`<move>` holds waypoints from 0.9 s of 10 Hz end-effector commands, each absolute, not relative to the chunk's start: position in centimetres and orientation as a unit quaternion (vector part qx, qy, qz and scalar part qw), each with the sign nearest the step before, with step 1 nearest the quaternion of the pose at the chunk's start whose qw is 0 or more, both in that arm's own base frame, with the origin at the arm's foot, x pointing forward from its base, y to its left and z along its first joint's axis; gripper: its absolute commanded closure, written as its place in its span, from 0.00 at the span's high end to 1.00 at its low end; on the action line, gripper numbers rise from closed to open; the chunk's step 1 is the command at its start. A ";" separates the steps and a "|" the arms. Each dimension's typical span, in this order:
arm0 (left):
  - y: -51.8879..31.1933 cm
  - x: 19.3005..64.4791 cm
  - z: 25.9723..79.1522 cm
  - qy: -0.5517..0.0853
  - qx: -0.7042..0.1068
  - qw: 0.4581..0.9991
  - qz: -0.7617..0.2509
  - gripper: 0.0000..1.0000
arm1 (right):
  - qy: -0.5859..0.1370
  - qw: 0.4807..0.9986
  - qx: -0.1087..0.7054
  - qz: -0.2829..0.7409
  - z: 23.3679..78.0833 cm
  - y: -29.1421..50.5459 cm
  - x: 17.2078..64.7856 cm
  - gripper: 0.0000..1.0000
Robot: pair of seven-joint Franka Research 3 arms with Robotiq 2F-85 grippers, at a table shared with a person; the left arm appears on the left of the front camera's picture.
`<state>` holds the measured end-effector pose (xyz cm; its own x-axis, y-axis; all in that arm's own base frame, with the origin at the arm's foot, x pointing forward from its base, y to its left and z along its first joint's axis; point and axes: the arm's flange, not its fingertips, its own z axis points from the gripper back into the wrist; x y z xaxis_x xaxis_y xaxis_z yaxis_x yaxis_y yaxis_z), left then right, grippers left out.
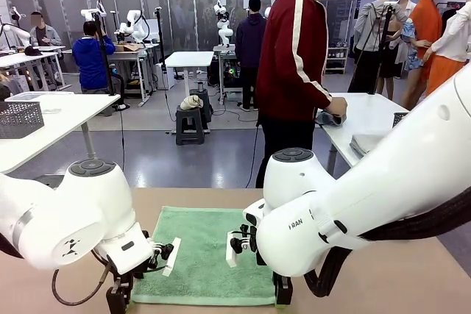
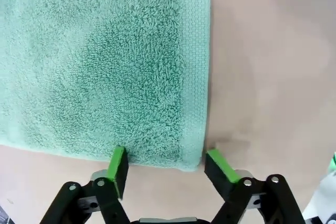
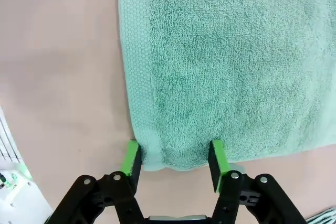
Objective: Fold the towels and place them in the basket.
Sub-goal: When a person lays out a Towel with hook on the table, fold it in half twice.
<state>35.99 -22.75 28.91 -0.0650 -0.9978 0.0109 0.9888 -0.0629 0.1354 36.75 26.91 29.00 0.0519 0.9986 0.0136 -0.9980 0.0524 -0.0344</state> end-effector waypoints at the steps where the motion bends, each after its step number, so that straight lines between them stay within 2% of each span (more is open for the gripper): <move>1: -22.6 36.5 28.9 -0.057 0.032 0.681 -0.730 0.75 | -0.021 0.728 -0.010 0.686 28.7 26.9 36.8 0.59; 2: -22.7 36.5 28.9 -0.055 0.031 0.681 -0.729 0.41 | -0.022 0.728 -0.010 0.686 28.7 26.8 36.8 0.24; 3: -22.8 36.5 29.0 -0.053 0.031 0.681 -0.729 0.55 | -0.022 0.728 -0.008 0.686 28.7 26.8 36.8 0.39; 4: -22.9 36.4 29.1 -0.052 0.031 0.680 -0.730 0.21 | -0.021 0.728 -0.007 0.685 28.7 26.8 36.9 0.04; 5: -23.0 36.4 29.4 -0.052 0.031 0.679 -0.731 0.35 | -0.020 0.728 -0.009 0.685 28.9 26.7 36.9 0.19; 6: -23.2 36.5 29.9 -0.051 0.033 0.679 -0.732 0.01 | -0.020 0.728 -0.010 0.685 29.2 26.7 36.9 0.00; 7: -23.3 36.6 30.3 -0.049 0.035 0.679 -0.732 0.15 | -0.020 0.728 -0.012 0.685 29.5 26.7 36.9 0.00; 8: -23.3 36.6 30.5 -0.049 0.036 0.679 -0.732 0.00 | -0.020 0.728 -0.013 0.685 29.7 26.7 37.0 0.00; 9: -23.3 36.7 30.8 -0.048 0.035 0.679 -0.732 0.00 | -0.020 0.729 -0.014 0.685 29.9 26.7 37.0 0.00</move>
